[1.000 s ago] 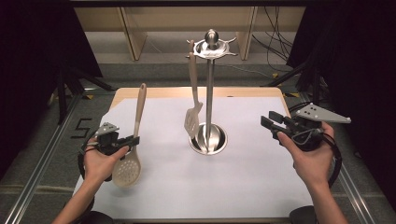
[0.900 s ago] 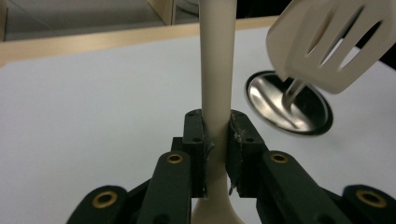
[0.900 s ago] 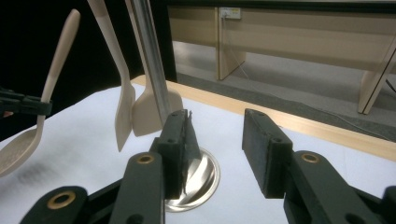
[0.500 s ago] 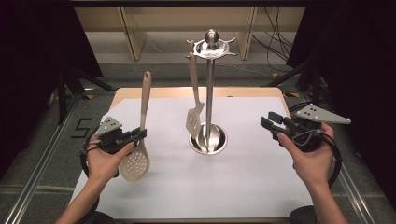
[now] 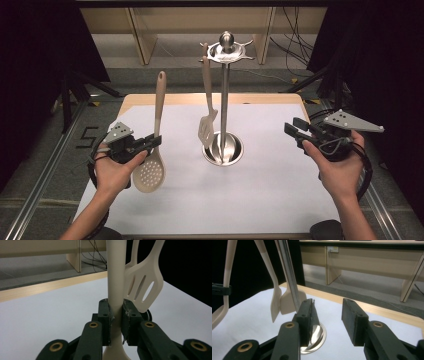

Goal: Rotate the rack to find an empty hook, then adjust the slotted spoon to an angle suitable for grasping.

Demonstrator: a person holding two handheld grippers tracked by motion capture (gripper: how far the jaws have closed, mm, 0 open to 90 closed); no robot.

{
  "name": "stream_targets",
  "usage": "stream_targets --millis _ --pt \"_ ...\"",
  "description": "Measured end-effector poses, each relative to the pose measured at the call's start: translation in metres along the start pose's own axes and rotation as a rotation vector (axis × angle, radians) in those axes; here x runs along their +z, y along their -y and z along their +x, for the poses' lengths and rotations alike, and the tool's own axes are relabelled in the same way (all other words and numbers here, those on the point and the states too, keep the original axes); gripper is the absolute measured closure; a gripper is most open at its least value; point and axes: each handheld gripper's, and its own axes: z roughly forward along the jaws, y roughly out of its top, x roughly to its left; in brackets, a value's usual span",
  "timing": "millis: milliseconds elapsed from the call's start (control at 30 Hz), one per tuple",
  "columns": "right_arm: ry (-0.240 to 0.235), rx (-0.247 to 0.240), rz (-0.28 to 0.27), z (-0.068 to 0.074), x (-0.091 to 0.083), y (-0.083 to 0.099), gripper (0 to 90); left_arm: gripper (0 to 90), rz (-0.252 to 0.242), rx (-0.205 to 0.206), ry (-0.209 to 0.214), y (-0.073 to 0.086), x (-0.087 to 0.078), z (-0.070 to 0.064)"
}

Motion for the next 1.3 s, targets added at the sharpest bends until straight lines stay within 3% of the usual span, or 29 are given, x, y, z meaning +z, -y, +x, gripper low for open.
stream_targets --millis 100,167,233,267,400,433,500,600,767,867,900,933,1100,1300 --pt "-0.002 0.039 -0.003 0.000 -0.001 -0.002 61.8 78.2 -0.006 0.001 0.008 -0.001 0.000 -0.004" --pt "-0.003 0.014 -0.009 -0.001 0.001 -0.004 61.8 78.2 -0.010 0.006 0.005 -0.002 -0.001 -0.008" --pt "-0.011 0.022 -0.006 0.001 0.003 -0.005 61.9 78.3 -0.009 0.003 0.002 -0.004 -0.002 -0.010" --pt "-0.020 -0.015 -0.012 -0.001 0.005 -0.006 63.1 78.2 -0.012 -0.002 0.000 -0.006 -0.001 -0.012" --pt "-0.050 -0.008 0.016 0.001 0.008 -0.007 63.9 78.3 -0.025 0.005 0.002 -0.011 0.001 -0.020" --pt "-0.047 -0.032 0.012 0.000 0.009 -0.008 63.9 78.2 -0.030 0.011 0.006 -0.012 0.001 -0.022" --pt "-0.053 -0.007 0.015 -0.001 0.009 -0.007 63.8 78.2 -0.034 0.015 0.015 -0.014 0.001 -0.025" --pt "-0.044 -0.008 -0.003 -0.004 0.010 -0.005 63.7 78.2 -0.050 0.024 0.020 -0.018 0.000 -0.027" --pt "-0.050 0.006 0.022 -0.003 0.010 0.000 63.9 78.2 -0.081 0.030 0.034 -0.022 -0.001 -0.032" --pt "-0.058 0.020 0.037 0.003 0.010 0.001 64.0 78.2 -0.085 0.038 0.048 -0.023 0.000 -0.036" --pt "-0.056 -0.003 0.037 0.005 0.011 0.001 64.0 78.2 -0.090 0.042 0.056 -0.023 0.000 -0.038" --pt "-0.060 0.011 0.043 0.009 0.011 0.000 64.0 78.2 -0.094 0.047 0.062 -0.024 0.000 -0.040" --pt "-0.086 -0.023 0.038 0.023 0.015 -0.001 63.9 78.2 -0.108 0.073 0.083 -0.027 -0.003 -0.052" --pt "-0.116 -0.015 0.063 0.034 0.018 -0.001 63.9 78.2 -0.129 0.096 0.087 -0.025 0.000 -0.062"
